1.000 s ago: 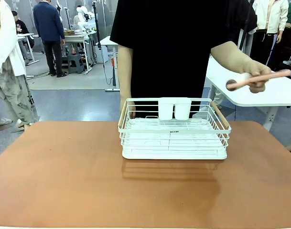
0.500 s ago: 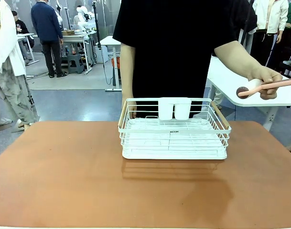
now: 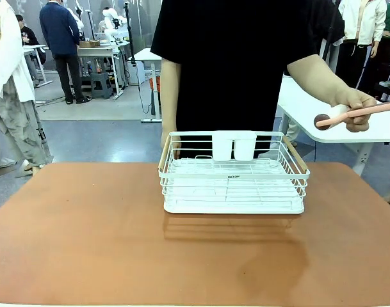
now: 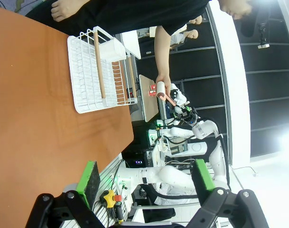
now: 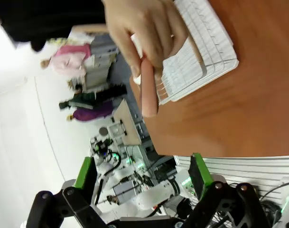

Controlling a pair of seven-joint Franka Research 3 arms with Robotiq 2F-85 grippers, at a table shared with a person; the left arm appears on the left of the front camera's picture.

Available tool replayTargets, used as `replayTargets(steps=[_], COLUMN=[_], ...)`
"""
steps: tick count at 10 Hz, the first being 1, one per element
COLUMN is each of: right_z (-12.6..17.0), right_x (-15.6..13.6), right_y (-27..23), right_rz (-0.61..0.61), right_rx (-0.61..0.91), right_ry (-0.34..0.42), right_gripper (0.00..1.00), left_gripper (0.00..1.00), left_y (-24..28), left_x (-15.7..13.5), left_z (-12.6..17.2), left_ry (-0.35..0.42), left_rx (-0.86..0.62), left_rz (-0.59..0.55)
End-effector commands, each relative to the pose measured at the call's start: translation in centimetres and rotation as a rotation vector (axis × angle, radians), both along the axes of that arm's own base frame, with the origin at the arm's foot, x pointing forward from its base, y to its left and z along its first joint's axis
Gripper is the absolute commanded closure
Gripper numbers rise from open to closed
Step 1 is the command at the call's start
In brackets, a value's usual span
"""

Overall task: Clean the table.
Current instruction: Pick up the Lint Roller when the human hands it over.

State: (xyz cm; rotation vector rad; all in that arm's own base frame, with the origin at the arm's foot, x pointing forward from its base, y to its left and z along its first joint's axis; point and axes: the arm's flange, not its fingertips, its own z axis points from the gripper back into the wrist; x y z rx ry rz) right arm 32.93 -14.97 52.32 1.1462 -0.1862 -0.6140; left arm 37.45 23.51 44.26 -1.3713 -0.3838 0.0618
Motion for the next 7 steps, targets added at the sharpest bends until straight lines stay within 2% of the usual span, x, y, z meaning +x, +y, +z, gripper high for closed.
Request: replayTargets(steps=[1, 2, 4, 7], right_z=[0.3, 0.2, 0.4, -0.4], right_x=[0.7, 1.4, 2.2, 3.4], right_y=[3.4, 4.1, 5.2, 6.1], right_rz=[-0.144, -0.205, -0.294, -0.302], right_rx=[-0.005, -0.015, -0.003, -0.043], right_ry=[0.09, 0.096, 0.168, 0.145], right_gripper=[0.0, 0.0, 0.0, 0.0], left_gripper=[0.0, 0.0, 0.0, 0.0], left_y=[0.2, 0.2, 0.2, 0.2], left_x=[-0.2, -0.2, -0.2, -0.2], left_z=[0.1, 0.1, 0.1, 0.1], left_ry=[-0.001, -0.001, -0.001, -0.001], left_rx=[0.002, 0.002, 0.002, 0.002], left_rz=[0.002, 0.002, 0.002, 0.002])
